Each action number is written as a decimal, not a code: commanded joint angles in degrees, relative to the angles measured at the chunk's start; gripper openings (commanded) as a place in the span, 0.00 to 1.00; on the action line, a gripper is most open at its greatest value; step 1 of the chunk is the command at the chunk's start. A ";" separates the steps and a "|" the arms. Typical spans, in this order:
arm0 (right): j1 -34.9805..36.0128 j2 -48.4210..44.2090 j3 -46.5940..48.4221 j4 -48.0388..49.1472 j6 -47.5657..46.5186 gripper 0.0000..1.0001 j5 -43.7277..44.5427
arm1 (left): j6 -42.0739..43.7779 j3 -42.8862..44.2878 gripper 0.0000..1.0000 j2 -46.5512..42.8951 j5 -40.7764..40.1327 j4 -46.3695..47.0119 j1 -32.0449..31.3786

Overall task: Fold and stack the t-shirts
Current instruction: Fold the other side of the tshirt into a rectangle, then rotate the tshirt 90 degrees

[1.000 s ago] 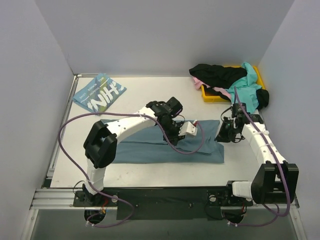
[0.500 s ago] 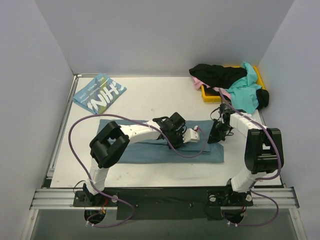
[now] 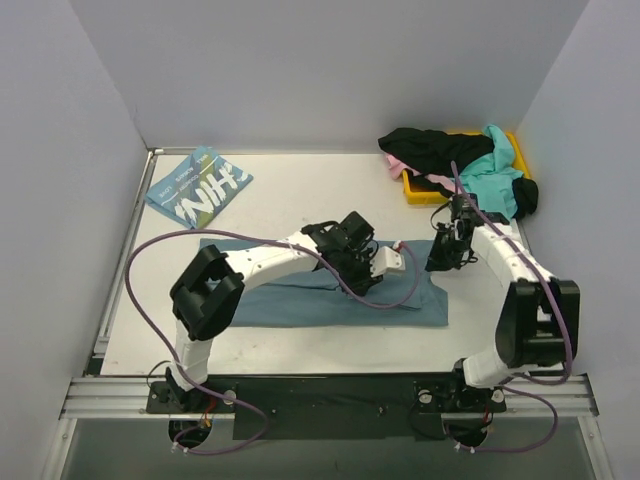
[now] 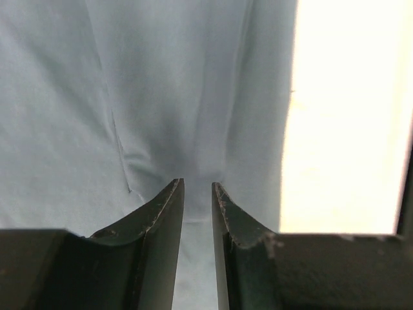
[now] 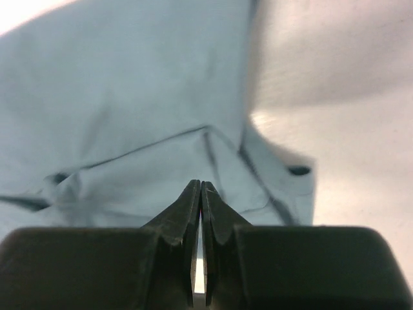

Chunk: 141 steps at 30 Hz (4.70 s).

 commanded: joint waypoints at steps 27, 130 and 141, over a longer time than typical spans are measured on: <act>2.65 -11.46 -8.20 -9.83 6.52 0.00 0.63 | 0.68 -18.38 0.32 -14.55 -24.41 2.40 46.57; 6.69 69.96 85.51 38.76 38.96 0.02 -10.45 | 6.66 -29.64 0.38 -33.88 0.61 -21.92 46.66; 8.36 44.33 66.19 32.37 23.14 0.70 -13.89 | 27.21 -27.78 0.40 -39.06 7.98 -33.09 43.94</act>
